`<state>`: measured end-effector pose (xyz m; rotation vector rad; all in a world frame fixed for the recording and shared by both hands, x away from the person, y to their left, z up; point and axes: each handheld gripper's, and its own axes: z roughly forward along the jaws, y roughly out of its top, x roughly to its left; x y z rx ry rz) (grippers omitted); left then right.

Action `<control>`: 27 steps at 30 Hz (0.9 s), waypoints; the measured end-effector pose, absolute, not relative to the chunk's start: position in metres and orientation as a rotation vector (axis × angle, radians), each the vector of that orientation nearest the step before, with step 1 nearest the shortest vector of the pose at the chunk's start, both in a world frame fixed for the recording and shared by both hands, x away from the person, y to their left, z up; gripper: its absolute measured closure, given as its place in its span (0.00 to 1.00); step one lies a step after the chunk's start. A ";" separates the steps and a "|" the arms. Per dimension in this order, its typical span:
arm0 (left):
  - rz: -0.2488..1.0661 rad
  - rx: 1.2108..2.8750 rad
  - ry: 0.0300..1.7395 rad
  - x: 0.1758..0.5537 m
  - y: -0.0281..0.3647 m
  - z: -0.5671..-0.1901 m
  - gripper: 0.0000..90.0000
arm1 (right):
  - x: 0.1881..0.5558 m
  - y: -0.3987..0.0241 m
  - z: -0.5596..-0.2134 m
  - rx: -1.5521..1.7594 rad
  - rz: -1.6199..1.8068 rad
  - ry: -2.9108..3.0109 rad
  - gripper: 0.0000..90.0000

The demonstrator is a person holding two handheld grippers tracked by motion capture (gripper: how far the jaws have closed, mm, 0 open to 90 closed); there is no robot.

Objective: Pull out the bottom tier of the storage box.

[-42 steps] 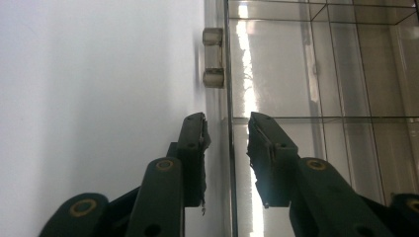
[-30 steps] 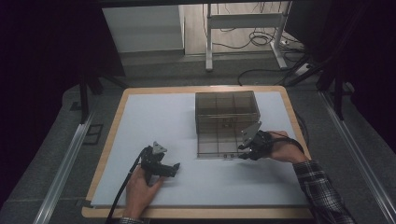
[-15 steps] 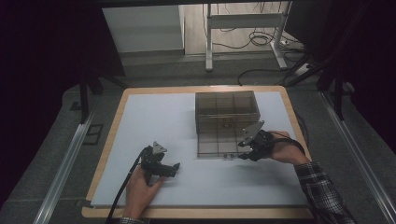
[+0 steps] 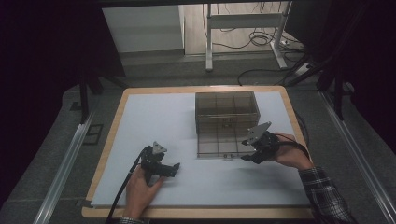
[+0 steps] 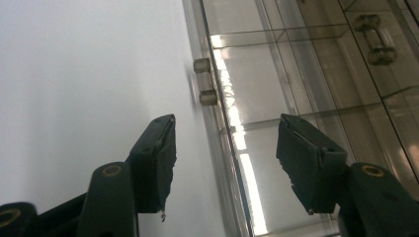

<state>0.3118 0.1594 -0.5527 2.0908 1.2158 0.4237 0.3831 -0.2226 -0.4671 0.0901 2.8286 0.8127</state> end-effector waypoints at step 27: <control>0.424 2.097 1.215 0.312 0.160 -0.552 0.00 | 0.355 -0.244 -0.487 0.323 0.970 2.721 0.18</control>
